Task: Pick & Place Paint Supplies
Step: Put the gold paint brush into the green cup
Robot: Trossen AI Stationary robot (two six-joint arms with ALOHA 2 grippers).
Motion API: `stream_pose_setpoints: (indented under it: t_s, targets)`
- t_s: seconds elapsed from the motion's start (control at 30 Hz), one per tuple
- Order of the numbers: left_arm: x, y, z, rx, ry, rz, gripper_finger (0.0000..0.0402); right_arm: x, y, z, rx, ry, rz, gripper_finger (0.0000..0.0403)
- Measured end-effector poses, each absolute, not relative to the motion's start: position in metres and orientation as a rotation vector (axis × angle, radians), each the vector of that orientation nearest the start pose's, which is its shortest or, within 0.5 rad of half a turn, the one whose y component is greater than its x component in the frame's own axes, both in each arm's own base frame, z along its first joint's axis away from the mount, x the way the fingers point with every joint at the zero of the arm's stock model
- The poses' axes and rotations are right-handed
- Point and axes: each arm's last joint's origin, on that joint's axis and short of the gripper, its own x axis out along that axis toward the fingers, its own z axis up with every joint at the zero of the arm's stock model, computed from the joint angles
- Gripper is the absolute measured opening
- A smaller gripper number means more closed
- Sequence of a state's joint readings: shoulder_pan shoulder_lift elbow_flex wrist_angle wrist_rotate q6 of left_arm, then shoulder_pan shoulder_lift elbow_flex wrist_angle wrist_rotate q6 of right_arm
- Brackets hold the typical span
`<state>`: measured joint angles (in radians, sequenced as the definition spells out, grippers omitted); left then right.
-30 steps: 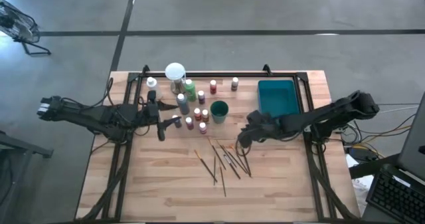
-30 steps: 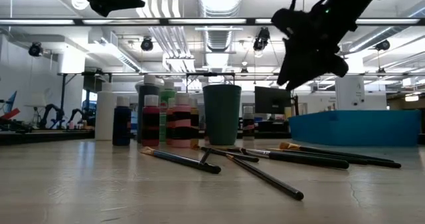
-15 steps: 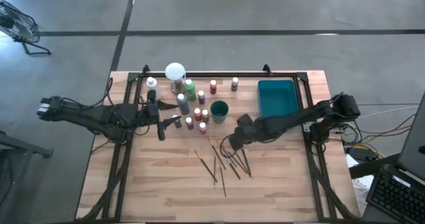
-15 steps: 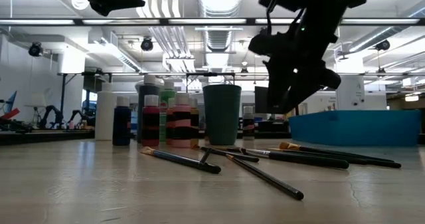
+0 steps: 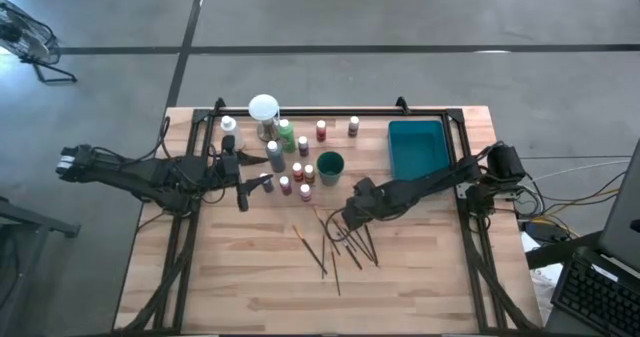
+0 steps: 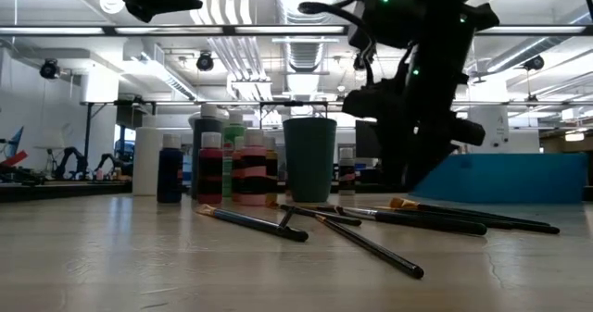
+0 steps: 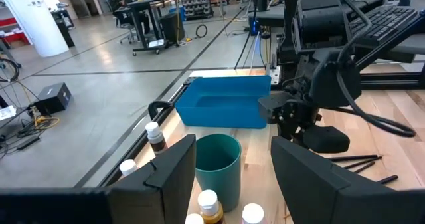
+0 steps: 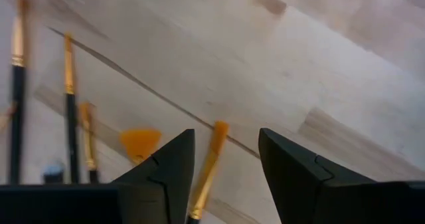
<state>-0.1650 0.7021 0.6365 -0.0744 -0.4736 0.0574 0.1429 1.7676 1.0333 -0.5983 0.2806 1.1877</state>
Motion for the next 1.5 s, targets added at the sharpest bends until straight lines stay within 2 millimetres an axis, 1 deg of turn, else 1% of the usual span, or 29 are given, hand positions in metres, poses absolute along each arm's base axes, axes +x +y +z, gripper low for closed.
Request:
stream_pose_setpoints:
  t_s: [0.17, 0.3, 0.5, 0.87, 1.13, 1.27, 1.5]
  targets:
    - [0.159, -0.013, 0.305, 0.101, 0.142, 0.304, 0.0202, 0.312, 0.037, 0.151, 0.752, 1.026, -0.85, 0.0181]
    - [0.159, -0.013, 0.305, 0.1, 0.142, 0.304, 0.0202, 0.312, 0.037, 0.148, 0.746, 1.031, -0.85, 0.018]
    - [0.159, -0.013, 0.305, 0.1, 0.143, 0.304, 0.0202, 0.314, 0.037, 0.141, 0.731, 1.048, -0.854, 0.0159]
    - [0.159, -0.013, 0.305, 0.103, 0.143, 0.304, 0.0202, 0.317, 0.038, 0.14, 0.746, 1.02, -0.837, 0.0118]
    - [0.159, -0.013, 0.305, 0.103, 0.144, 0.304, 0.0202, 0.315, 0.037, 0.138, 0.74, 1.024, -0.84, 0.0099]
    - [0.159, -0.013, 0.305, 0.104, 0.144, 0.304, 0.0202, 0.315, 0.037, 0.138, 0.742, 1.023, -0.839, 0.0101]
    - [0.159, -0.013, 0.305, 0.104, 0.144, 0.304, 0.0202, 0.317, 0.038, 0.136, 0.742, 1.005, -0.81, 0.012]
